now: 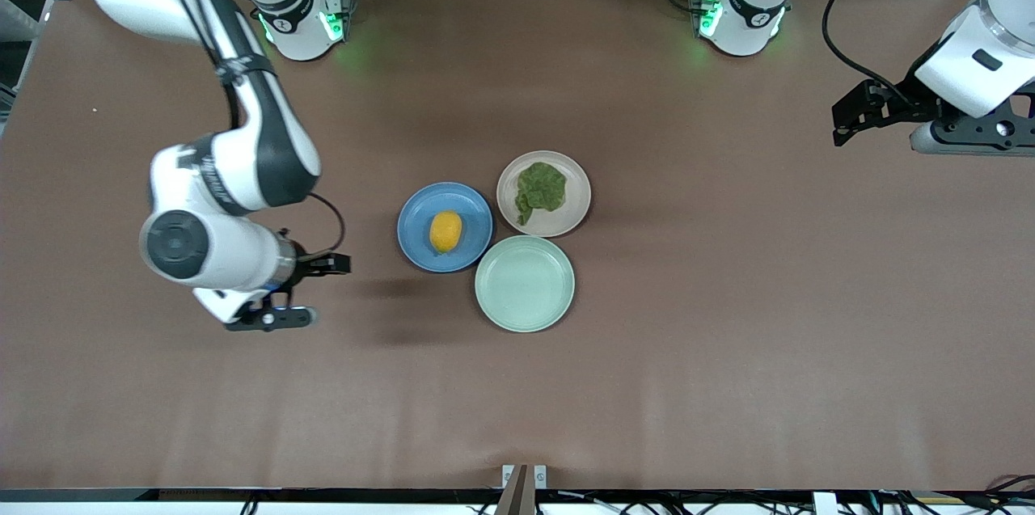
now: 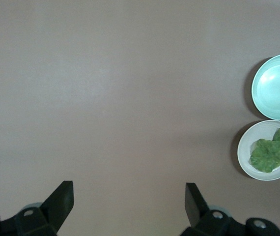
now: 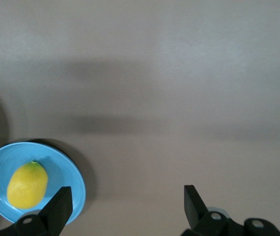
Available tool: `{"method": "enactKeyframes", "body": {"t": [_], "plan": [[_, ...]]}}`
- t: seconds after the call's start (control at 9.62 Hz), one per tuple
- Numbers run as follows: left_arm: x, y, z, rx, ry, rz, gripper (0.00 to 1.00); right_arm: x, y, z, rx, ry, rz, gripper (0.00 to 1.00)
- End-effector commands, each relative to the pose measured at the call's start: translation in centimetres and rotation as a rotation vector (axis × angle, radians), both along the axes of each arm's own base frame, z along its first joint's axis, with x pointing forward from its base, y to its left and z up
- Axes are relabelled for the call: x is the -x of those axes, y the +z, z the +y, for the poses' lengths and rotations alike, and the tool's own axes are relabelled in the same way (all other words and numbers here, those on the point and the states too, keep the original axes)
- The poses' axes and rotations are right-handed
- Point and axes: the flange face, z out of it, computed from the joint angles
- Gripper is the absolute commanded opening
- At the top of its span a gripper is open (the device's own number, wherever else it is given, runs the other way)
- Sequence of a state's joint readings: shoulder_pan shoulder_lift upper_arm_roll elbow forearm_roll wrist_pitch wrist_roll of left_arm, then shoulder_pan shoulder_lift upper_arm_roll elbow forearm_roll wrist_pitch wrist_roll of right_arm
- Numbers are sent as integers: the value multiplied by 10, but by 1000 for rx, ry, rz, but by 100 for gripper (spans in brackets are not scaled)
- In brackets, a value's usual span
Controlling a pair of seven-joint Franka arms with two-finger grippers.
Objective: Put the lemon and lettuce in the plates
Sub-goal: 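Open the right gripper and withdraw it from the blue plate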
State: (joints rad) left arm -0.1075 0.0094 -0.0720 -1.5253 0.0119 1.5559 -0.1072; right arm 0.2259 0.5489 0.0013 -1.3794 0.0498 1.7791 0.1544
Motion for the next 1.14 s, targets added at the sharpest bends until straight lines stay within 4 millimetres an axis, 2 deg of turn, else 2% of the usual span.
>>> {"method": "enactKeyframes", "body": {"t": [0.0,0.21,0.62,1.04], "plan": [[-4,4,2,-9,-19,-11,100,7,26,-41,-11,29,-8,100],[-4,4,2,-9,-21,-11,100,23,34,-75,-19,60,2,100],[-3,4,-4,-7,-32,-11,100,53,53,-110,-3,17,-42,100],[-2,3,-5,-8,-32,-9,100,80,90,-135,-11,-23,-117,100]]}}
